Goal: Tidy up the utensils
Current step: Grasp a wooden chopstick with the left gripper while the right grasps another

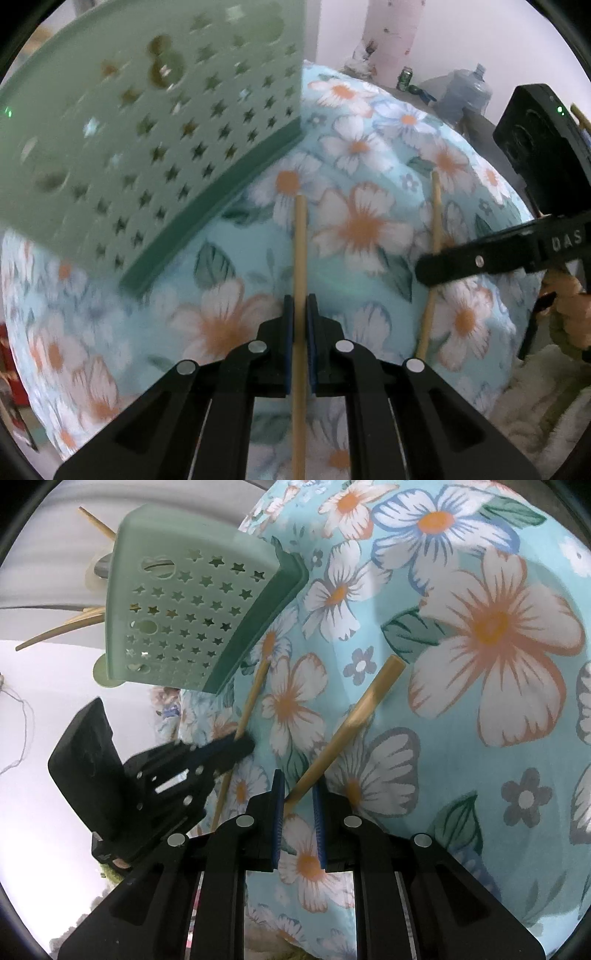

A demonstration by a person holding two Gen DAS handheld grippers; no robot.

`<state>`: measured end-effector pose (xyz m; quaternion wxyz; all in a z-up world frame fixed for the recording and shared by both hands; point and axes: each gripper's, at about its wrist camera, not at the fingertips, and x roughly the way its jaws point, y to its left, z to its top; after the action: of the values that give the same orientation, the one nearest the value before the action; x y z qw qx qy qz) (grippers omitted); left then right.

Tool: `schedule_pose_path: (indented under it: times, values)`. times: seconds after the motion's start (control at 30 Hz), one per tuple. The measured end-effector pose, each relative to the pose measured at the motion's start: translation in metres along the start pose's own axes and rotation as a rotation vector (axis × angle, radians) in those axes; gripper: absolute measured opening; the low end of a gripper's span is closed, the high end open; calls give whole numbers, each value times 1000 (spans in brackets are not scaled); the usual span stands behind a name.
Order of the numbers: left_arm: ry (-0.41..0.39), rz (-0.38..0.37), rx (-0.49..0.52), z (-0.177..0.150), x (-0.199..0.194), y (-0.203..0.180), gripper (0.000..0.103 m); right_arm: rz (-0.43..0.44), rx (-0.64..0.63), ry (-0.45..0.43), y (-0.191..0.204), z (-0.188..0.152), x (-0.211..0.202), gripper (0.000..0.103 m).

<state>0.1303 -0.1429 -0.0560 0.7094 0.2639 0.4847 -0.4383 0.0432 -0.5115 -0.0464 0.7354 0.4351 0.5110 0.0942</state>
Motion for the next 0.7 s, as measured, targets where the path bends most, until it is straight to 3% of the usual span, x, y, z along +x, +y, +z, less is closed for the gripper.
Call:
schedule_pose_path:
  times: [0.17,0.27,0.33,0.7]
  values:
    - [11,-70,-83,-2,-6,17,8,-40,-23,-30,9,1,-10,20]
    - [14,-104,-111,3,-8,24,23,-41,-16,-43,9,5,-13,29]
    - [18,-116,-115,5,-8,28,28,-53,-12,-59,9,7,-15,30]
    - [27,-86,-130,39,11,34,25,-42,109,-117,-6,16,-16,22]
